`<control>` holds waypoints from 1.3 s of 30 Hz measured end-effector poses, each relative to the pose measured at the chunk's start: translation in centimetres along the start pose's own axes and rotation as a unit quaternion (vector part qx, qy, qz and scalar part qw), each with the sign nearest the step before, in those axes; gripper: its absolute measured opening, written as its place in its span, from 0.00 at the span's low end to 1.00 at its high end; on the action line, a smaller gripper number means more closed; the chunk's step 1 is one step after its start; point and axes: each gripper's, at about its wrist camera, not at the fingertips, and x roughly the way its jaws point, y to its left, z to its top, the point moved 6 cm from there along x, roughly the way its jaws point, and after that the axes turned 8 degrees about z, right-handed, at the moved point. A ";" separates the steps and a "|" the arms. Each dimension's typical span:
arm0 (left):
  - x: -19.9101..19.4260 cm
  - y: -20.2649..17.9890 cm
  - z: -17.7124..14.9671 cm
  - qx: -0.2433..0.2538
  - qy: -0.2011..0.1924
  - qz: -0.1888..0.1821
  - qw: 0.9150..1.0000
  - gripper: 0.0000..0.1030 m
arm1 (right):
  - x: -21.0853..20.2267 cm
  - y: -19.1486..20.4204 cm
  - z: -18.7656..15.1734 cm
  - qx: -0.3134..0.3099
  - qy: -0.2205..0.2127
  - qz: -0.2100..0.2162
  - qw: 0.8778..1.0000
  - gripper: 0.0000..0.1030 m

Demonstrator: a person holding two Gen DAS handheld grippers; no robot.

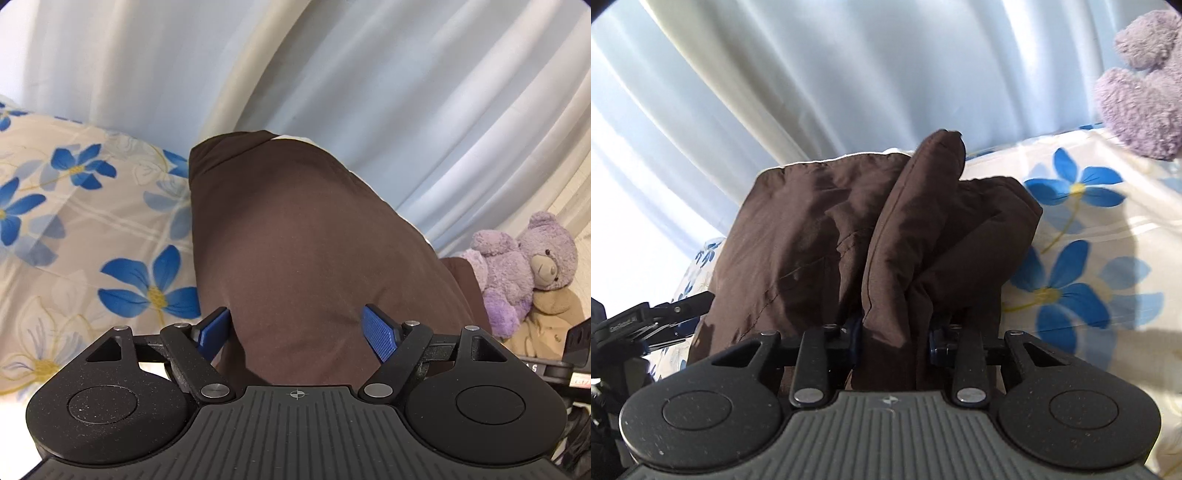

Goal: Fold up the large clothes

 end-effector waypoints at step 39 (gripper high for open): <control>-7.4 4.0 -14.1 0.090 0.037 0.177 0.979 0.95 | -3.7 1.9 -11.1 0.064 -0.044 0.036 0.996 0.19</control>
